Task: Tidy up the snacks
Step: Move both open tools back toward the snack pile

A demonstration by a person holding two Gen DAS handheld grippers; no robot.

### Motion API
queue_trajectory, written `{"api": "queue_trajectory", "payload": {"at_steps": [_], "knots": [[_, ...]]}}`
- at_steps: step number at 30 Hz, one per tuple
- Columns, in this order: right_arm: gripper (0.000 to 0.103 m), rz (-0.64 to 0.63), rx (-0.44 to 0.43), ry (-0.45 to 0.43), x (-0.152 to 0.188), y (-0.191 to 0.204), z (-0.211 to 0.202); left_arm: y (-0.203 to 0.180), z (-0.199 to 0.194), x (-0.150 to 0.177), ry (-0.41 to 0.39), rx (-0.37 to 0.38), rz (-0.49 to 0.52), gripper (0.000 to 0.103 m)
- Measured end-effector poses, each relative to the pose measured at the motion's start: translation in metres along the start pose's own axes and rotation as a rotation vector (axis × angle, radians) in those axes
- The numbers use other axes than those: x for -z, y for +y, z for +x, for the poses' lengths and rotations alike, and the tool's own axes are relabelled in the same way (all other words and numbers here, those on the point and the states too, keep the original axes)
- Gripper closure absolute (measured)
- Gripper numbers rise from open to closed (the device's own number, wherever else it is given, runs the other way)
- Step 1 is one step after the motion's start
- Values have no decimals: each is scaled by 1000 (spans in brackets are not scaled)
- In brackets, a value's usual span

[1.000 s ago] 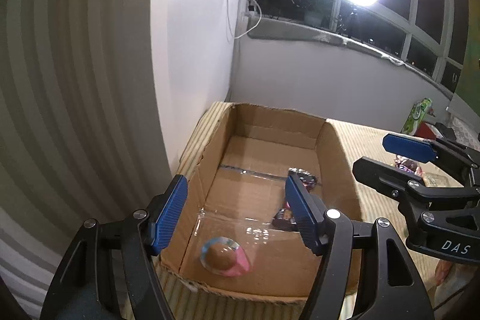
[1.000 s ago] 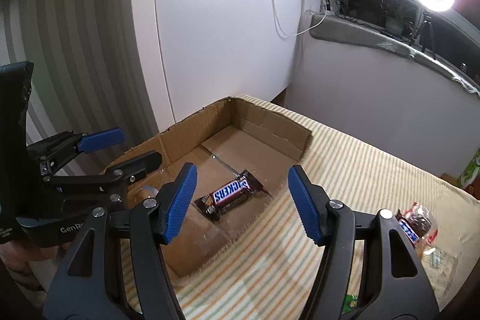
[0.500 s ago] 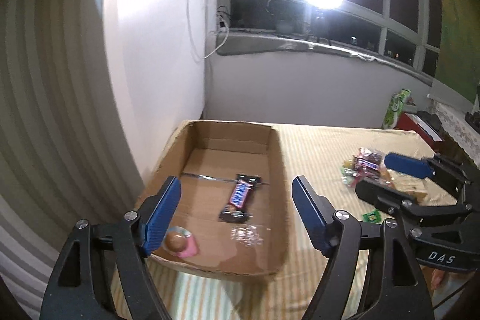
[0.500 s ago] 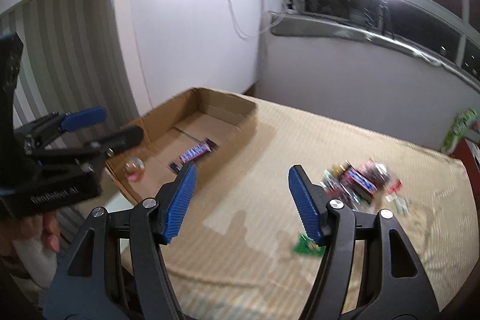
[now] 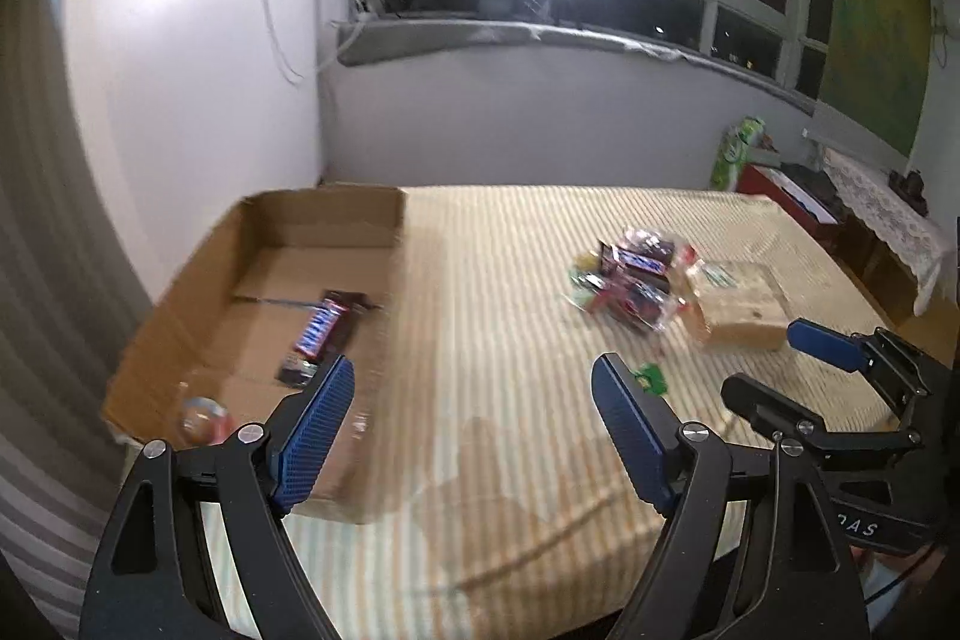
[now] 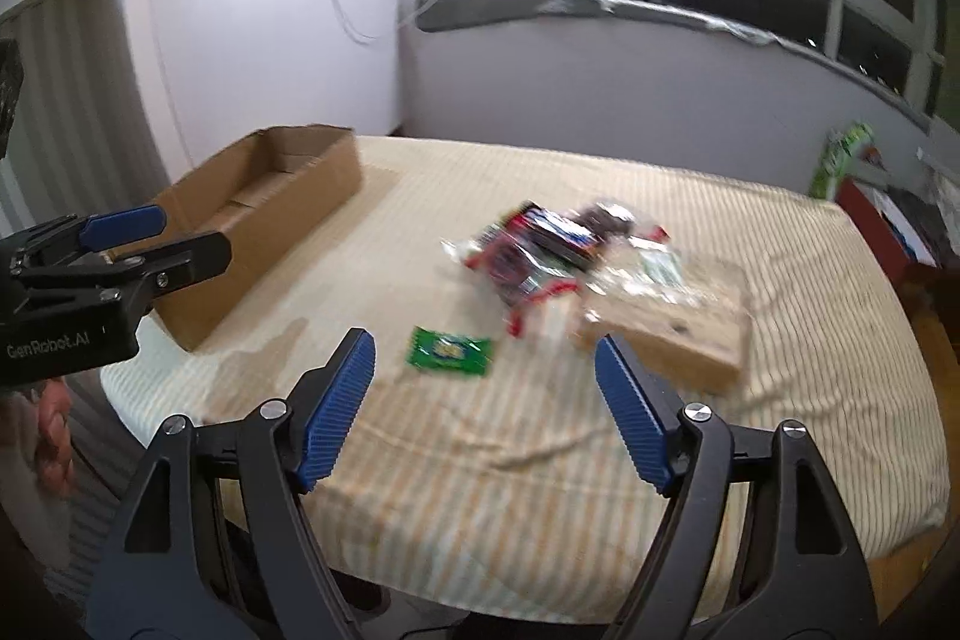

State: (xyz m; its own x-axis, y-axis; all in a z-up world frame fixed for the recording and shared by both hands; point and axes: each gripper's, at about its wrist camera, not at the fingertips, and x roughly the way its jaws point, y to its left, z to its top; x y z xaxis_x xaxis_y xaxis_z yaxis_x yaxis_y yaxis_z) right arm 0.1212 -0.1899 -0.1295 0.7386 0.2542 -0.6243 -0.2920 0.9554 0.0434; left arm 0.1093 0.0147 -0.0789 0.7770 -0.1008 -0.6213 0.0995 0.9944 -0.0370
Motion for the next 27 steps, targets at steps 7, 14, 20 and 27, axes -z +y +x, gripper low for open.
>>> {"api": "queue_trajectory", "payload": {"at_steps": [7, 14, 20, 27], "knots": [[24, 54, 22, 35, 16, -32, 10, -30, 21, 11, 47, 26, 58, 22], [24, 39, -16, 34, -6, -48, 32, -54, 46, 18, 82, 80, 105, 22], [24, -73, -142, 52, -44, -41, 69, -65, 72, 24, 100, 147, 119, 22], [25, -166, -202, 162, -64, -26, 122, -66, 96, 19, 127, 206, 93, 22]]}}
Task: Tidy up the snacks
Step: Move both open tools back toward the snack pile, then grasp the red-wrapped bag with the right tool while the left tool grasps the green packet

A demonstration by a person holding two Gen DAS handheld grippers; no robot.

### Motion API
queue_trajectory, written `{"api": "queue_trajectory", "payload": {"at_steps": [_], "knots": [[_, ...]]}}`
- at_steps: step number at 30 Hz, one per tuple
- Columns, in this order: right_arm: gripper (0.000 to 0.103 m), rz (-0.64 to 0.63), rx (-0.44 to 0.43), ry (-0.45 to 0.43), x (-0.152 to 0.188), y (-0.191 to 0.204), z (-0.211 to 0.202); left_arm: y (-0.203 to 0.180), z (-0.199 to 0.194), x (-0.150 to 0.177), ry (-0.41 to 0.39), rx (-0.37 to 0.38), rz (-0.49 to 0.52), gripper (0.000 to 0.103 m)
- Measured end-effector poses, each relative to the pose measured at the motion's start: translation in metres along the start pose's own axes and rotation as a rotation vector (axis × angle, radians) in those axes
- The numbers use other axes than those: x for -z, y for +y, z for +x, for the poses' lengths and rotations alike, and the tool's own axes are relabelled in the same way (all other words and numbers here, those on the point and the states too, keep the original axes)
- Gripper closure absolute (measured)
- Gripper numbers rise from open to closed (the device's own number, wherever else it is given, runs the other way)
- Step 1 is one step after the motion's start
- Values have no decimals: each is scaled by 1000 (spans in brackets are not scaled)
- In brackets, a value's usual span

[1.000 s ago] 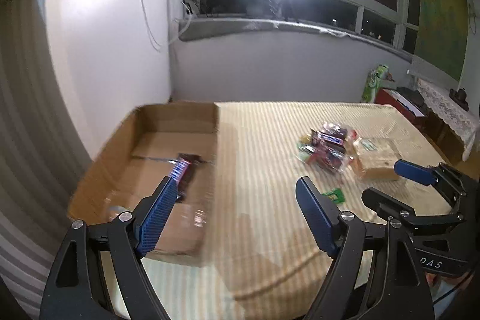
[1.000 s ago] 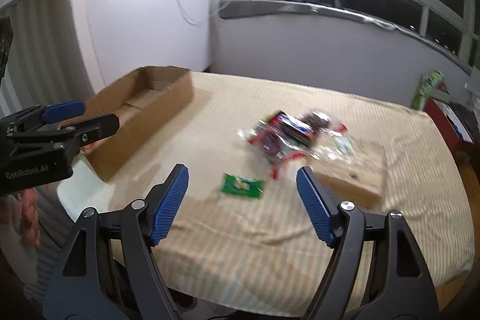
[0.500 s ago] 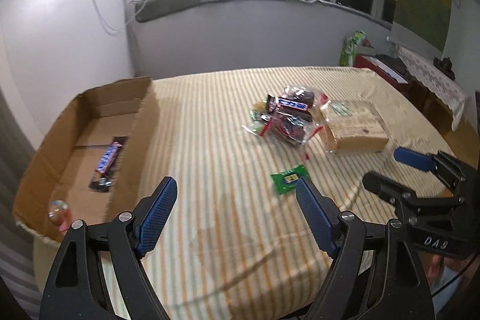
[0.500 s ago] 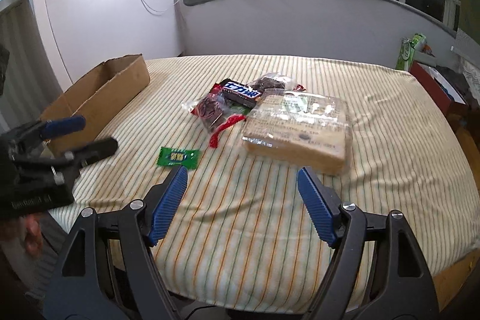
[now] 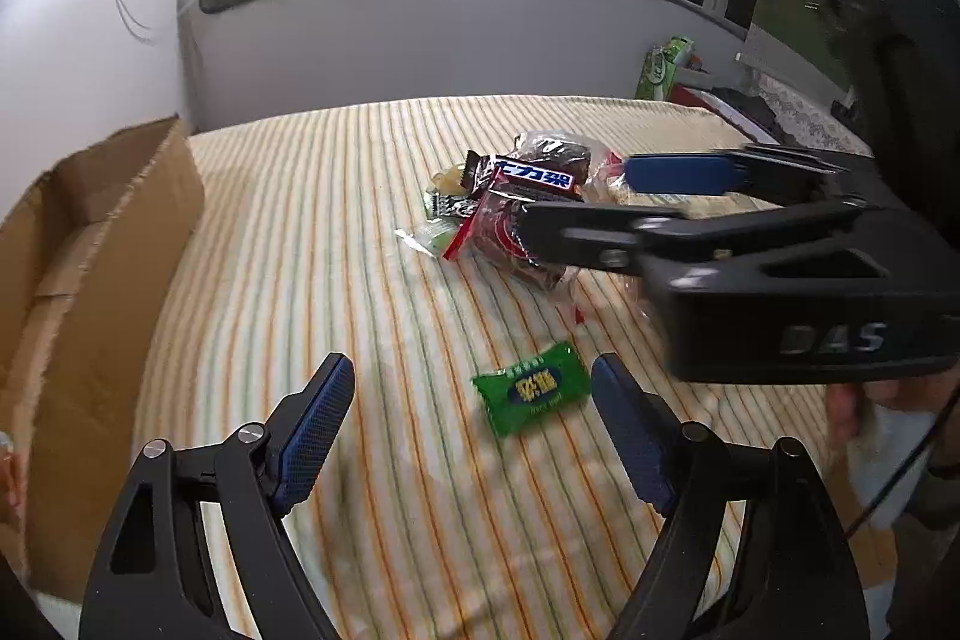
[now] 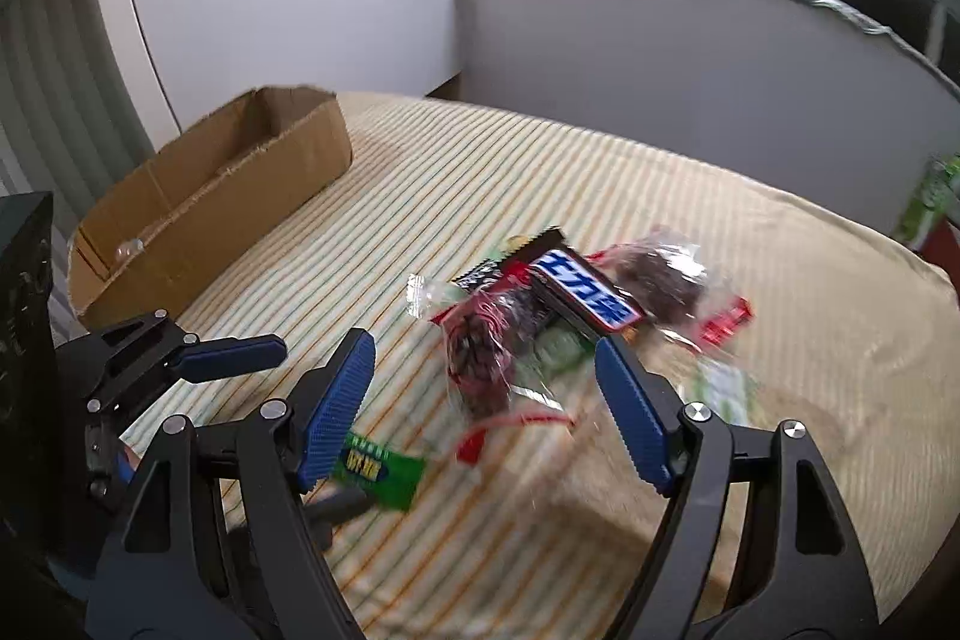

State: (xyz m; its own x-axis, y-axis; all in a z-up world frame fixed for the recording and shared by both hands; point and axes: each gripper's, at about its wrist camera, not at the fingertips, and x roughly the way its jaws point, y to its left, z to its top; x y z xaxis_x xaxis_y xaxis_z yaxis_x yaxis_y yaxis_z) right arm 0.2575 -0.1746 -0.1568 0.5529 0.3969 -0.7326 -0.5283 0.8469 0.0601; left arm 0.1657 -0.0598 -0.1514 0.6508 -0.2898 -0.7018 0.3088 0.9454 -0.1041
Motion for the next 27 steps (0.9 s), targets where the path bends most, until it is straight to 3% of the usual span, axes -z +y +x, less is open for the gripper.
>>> {"api": "queue_trajectory", "payload": {"at_steps": [6, 11, 13, 15, 19, 21, 27], "knots": [[26, -13, -17, 42, -1, 0, 22, -5, 14, 1, 40, 7, 17, 32], [37, -14, -17, 50, 1, 0, 28, -8, 16, 1, 39, 4, 27, 35], [50, -17, -21, 52, 2, 0, 29, -7, 16, 1, 42, -2, 34, 47], [54, -20, -20, 56, 3, 0, 30, -10, 18, 0, 45, -9, 45, 49], [67, -21, -23, 60, 6, 1, 28, -17, 19, 0, 46, -5, 74, 66], [69, -18, -26, 60, 7, 1, 26, -20, 18, 0, 43, -4, 81, 75], [72, 21, -7, 15, 10, -3, 8, -22, 13, 1, 39, -12, 76, 80]]}}
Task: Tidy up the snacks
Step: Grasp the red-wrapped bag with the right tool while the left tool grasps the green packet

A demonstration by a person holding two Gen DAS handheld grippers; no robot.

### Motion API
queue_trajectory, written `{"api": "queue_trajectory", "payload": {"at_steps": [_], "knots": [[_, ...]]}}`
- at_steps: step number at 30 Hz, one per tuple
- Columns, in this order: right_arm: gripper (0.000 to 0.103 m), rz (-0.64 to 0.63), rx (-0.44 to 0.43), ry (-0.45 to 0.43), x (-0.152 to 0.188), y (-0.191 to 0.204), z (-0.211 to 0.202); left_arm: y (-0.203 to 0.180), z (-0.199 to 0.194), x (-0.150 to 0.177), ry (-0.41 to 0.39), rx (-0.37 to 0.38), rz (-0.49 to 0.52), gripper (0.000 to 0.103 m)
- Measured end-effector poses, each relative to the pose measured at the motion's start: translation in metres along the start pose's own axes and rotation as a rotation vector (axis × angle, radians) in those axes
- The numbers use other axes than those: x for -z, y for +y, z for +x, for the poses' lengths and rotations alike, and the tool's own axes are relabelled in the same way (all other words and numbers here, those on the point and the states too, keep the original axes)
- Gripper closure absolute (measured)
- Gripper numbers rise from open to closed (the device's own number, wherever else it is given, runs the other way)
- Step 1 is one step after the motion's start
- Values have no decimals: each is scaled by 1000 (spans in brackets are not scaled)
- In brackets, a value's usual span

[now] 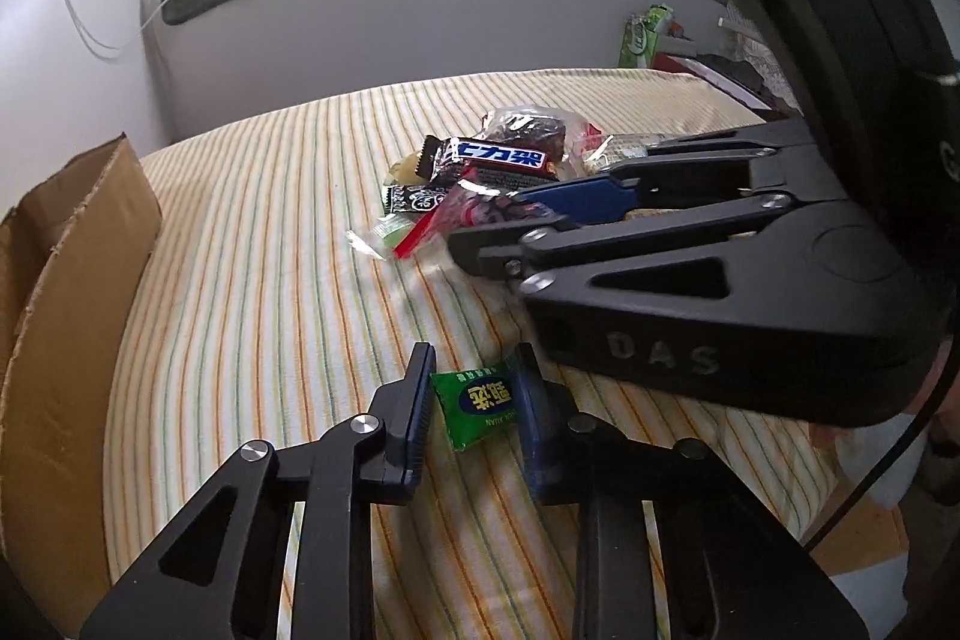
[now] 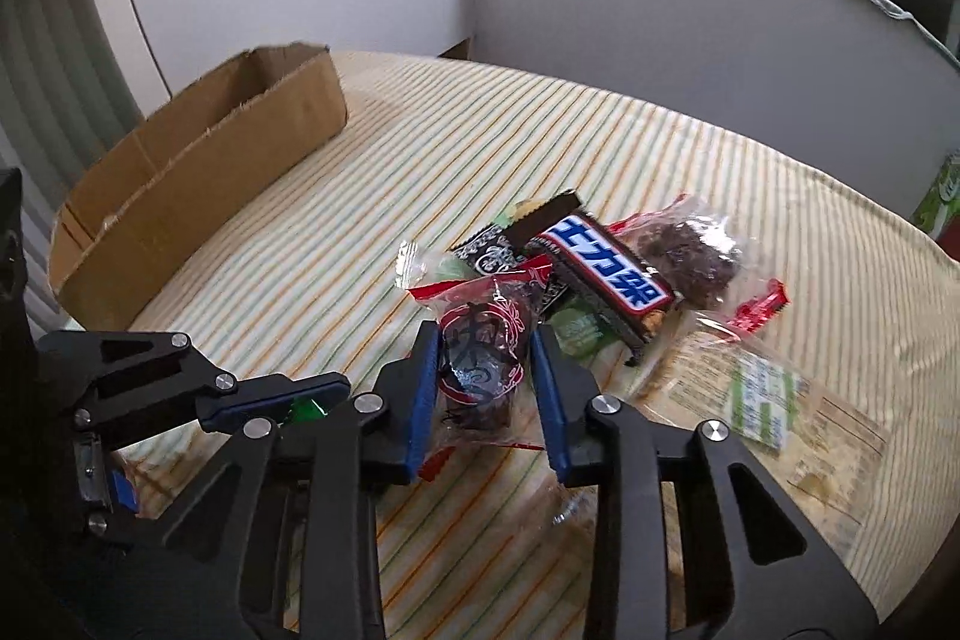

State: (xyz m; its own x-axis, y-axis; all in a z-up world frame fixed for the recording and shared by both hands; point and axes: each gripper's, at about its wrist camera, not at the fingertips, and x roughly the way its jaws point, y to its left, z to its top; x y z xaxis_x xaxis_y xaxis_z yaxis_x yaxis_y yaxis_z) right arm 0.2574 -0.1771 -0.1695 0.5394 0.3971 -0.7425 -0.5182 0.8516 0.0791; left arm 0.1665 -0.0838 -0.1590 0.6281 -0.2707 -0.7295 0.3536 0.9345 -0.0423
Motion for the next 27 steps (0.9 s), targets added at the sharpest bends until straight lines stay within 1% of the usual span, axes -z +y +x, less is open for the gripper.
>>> {"api": "queue_trajectory", "payload": {"at_steps": [2, 4, 6, 16, 23, 27], "knots": [[72, 9, 11, -24, -2, 0, -10, 0, -4, 0, -2, -9, -1, 82], [72, 10, 21, -48, -3, 1, -24, 0, -10, -1, -8, -22, 5, 89], [72, 11, 36, -72, -4, 3, -37, -3, -18, -2, -20, -32, 7, 90], [72, 15, 100, -164, -1, 16, -101, -3, -66, -8, -117, -65, 15, 94], [72, 18, 136, -213, 1, 28, -135, 0, -95, -14, -179, -67, 14, 95], [72, 23, 154, -240, 5, 33, -152, 1, -111, -12, -209, -64, 1, 96]]}}
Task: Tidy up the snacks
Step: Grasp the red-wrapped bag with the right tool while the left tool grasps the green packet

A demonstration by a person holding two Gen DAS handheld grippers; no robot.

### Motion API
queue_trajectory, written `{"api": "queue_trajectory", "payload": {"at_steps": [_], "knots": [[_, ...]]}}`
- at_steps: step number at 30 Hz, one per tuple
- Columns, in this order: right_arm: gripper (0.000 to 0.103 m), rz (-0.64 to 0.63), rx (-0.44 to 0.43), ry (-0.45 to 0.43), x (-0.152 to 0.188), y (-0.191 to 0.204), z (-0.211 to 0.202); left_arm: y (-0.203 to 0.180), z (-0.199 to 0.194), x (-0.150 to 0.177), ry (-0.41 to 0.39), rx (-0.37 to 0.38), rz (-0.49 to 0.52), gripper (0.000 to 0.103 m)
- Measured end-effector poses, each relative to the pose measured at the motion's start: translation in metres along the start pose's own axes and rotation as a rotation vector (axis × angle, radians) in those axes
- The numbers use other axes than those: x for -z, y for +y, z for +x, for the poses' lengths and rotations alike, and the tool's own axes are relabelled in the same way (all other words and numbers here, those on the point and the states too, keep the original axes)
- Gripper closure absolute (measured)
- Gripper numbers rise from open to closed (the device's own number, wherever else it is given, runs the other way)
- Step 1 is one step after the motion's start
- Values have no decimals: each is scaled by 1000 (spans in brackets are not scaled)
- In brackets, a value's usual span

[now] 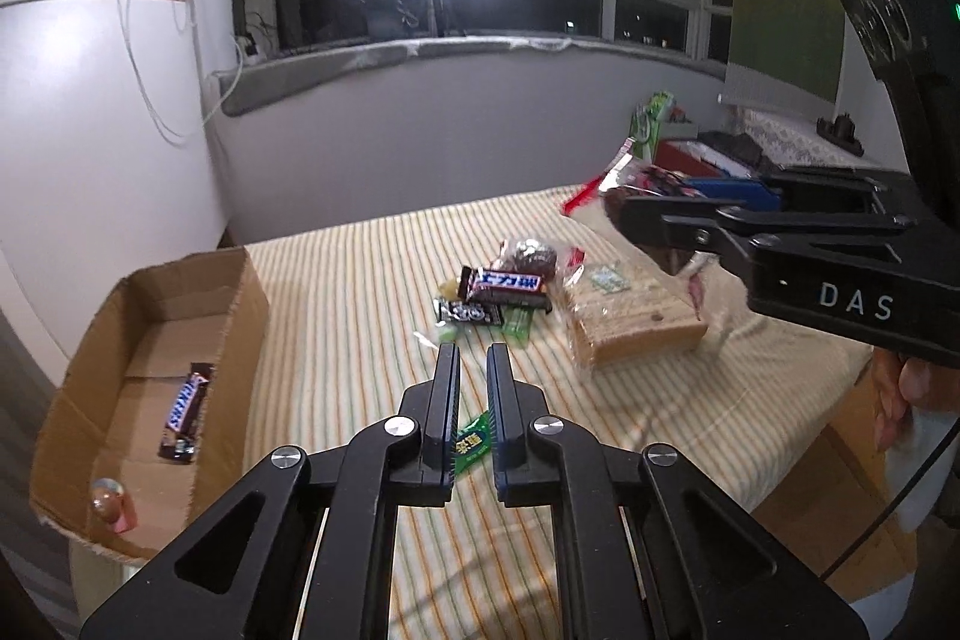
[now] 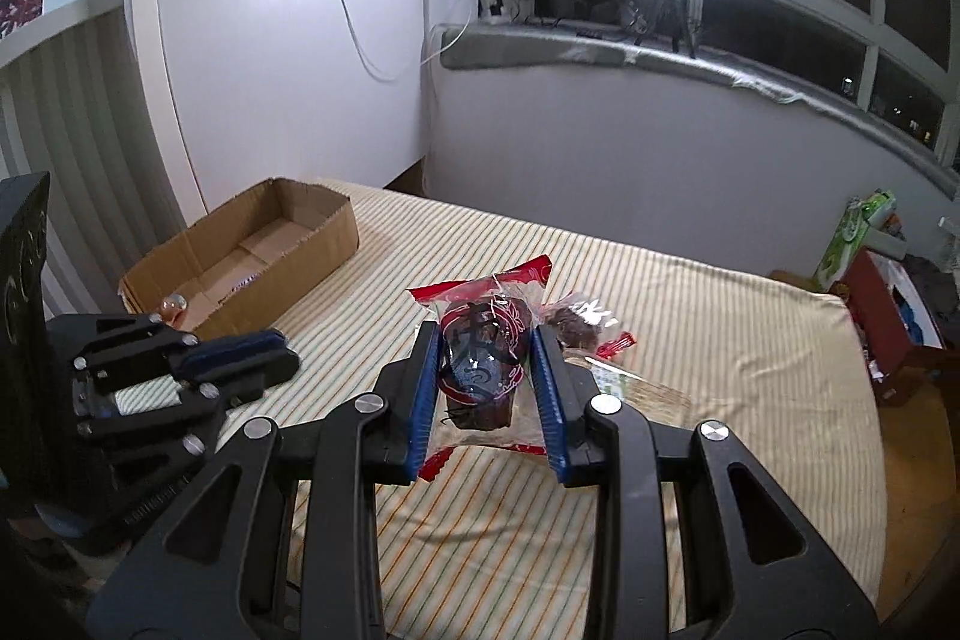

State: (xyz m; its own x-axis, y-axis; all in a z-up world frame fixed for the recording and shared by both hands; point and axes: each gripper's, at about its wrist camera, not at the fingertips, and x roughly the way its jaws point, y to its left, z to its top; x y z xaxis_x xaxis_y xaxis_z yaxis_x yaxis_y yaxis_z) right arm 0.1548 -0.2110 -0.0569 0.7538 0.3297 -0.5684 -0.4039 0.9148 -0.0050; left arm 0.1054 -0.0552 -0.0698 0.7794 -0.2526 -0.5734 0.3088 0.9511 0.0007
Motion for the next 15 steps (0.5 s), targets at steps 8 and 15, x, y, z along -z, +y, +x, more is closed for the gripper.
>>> {"api": "queue_trajectory", "payload": {"at_steps": [8, 15], "knots": [[72, 16, 5, -41, 4, 3, -22, 25, -33, -5, -54, -55, -35, 96], [72, 37, 6, -11, 20, -4, -16, 12, 30, 12, 89, -13, 21, 71]]}}
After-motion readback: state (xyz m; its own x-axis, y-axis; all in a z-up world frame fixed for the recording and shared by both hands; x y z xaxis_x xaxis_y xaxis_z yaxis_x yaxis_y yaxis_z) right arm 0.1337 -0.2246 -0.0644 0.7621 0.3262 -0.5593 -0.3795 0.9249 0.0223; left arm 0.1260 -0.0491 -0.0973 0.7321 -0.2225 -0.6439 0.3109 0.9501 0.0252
